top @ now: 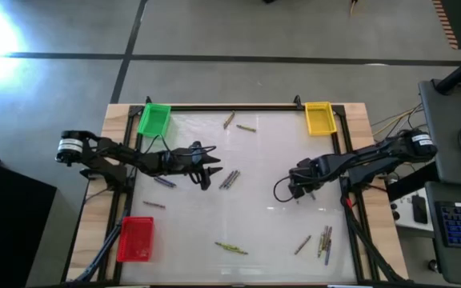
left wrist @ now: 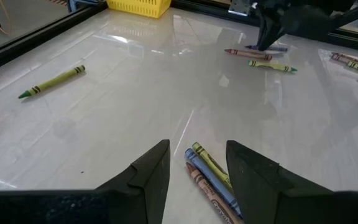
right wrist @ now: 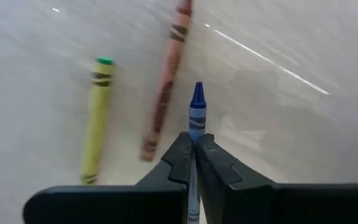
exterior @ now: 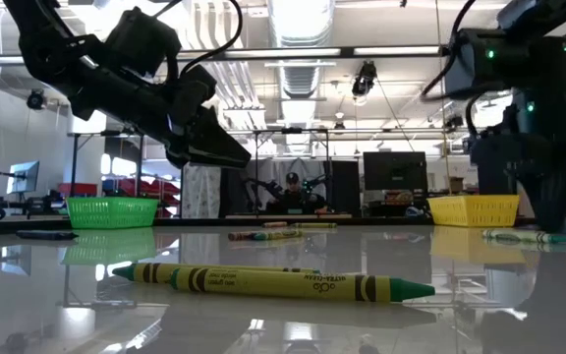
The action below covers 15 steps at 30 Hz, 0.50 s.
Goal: Sort crayons
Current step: Put the blue crayon into the yellow basket
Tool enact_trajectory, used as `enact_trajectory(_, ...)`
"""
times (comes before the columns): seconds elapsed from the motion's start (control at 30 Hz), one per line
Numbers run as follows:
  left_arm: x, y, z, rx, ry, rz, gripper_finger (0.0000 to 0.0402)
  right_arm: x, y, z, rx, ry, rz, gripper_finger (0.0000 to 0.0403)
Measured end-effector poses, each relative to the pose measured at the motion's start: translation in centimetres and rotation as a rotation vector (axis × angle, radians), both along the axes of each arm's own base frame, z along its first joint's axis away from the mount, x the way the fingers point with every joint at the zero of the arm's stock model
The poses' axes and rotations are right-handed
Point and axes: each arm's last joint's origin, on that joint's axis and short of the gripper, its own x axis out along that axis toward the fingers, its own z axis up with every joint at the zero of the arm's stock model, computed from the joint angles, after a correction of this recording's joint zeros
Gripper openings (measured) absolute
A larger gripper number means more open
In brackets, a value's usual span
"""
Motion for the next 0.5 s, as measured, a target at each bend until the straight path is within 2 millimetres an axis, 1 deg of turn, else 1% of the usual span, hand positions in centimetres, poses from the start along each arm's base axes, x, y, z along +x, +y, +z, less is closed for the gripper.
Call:
enact_trajectory(0.2,0.0,0.0,0.0,-0.003,0.001,0.001,0.0141,-0.3,-0.2,2.3,-0.032,-0.072,-0.009,0.0009)
enact_trajectory(0.3,0.0,0.0,0.0,-0.003,0.001,0.001,0.0141,-0.5,-0.7,3.7,-0.075,-0.09,-0.015,0.0009)
enact_trajectory(0.4,0.1,0.0,0.2,-0.003,-0.005,0.001,0.0141,-0.4,-1.9,5.3,-0.158,-0.128,-0.027,0.0009)
enact_trajectory(0.5,0.5,0.0,0.6,0.004,-0.022,-0.001,0.0141,-0.1,-3.9,7.0,-0.25,-0.158,-0.041,0.0009)
